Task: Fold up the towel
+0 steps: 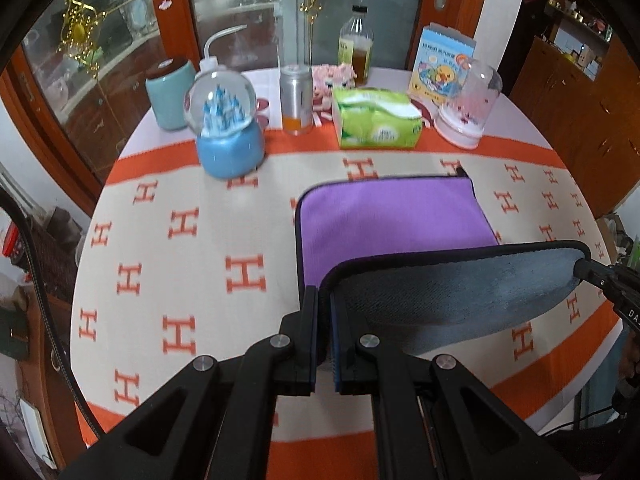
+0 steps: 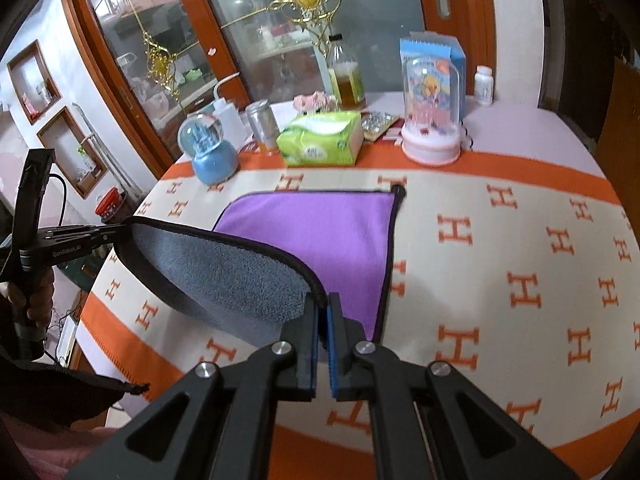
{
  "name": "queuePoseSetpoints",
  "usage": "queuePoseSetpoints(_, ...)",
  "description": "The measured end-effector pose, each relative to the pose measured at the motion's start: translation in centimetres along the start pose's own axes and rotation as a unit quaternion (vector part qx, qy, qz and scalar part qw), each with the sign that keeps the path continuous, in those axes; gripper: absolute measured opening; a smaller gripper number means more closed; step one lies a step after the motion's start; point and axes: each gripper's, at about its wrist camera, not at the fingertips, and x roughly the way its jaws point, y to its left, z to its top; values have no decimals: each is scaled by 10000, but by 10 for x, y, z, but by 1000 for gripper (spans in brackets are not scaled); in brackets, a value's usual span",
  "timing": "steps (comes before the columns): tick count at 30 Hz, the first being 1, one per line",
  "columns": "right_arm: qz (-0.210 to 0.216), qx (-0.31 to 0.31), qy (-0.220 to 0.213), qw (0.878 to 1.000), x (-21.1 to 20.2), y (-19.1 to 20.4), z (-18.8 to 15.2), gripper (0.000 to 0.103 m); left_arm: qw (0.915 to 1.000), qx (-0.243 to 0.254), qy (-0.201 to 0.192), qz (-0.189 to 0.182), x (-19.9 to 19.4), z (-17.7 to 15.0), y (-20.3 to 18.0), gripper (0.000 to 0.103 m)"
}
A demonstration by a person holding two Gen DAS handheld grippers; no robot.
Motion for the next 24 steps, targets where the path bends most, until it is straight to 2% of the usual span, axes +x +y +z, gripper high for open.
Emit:
queuePoseSetpoints(10, -298, 26, -506, 9983, 10, -6, 37, 3, 9996, 10, -293, 6, 13, 47, 2, 3)
queuePoseSetpoints(16, -648, 25, -783, 9948, 24, -8, 49, 3, 9988, -53, -485, -26, 33, 66, 2, 3)
queuePoseSetpoints(24, -935, 98, -867, 9918, 57, -13, 60, 4, 9991, -138, -399, 44, 71, 76, 5, 3)
